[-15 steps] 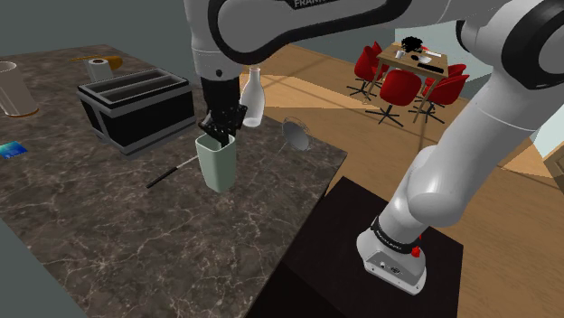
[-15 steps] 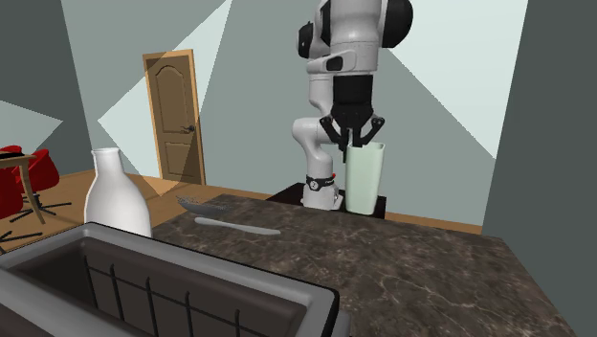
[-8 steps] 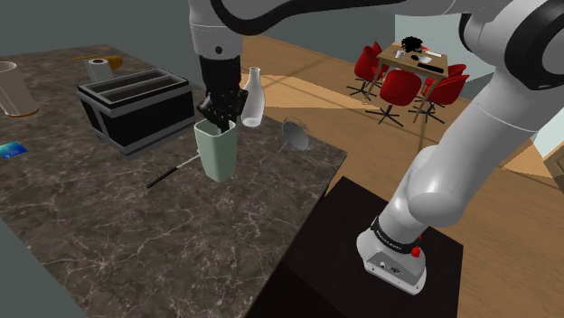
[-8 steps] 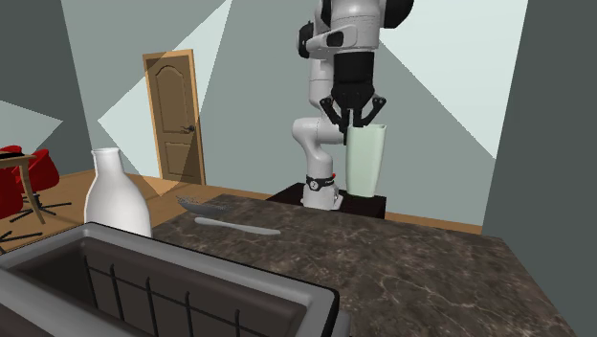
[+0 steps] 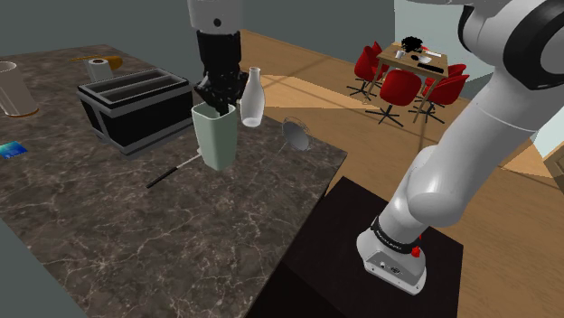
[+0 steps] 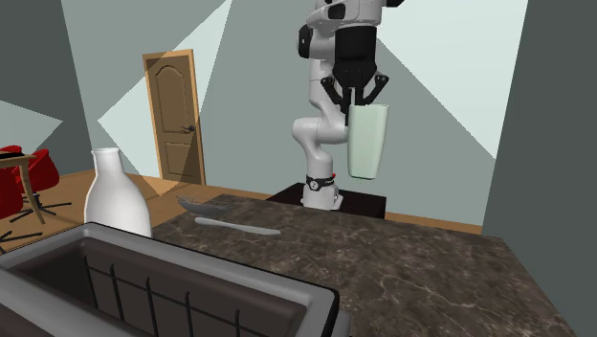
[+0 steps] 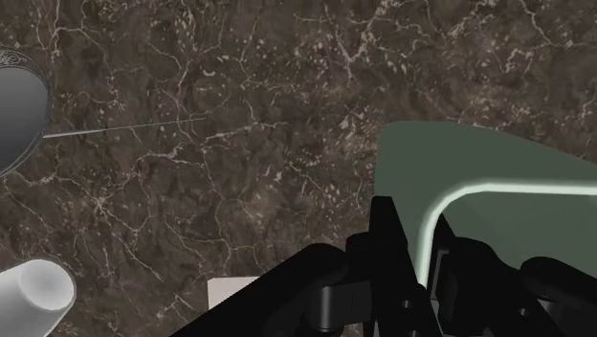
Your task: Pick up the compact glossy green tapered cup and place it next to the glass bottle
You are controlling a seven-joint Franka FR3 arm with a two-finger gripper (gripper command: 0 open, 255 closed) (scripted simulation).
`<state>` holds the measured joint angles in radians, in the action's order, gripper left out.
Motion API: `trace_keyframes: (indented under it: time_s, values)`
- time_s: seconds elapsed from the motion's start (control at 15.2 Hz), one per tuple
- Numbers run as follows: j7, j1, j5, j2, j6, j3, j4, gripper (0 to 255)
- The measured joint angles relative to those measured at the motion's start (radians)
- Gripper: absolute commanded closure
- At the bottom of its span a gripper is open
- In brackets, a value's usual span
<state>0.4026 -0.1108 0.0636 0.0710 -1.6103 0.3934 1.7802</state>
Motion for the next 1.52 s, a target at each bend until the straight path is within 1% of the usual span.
trace_keyframes:
  time_s: [0.92, 1.52]
  values:
    - [0.016, -0.001, -0.013, -0.038, 0.197, 0.003, -0.232, 255]
    - [0.042, -0.013, -0.037, -0.107, 0.340, 0.014, -0.440, 255]
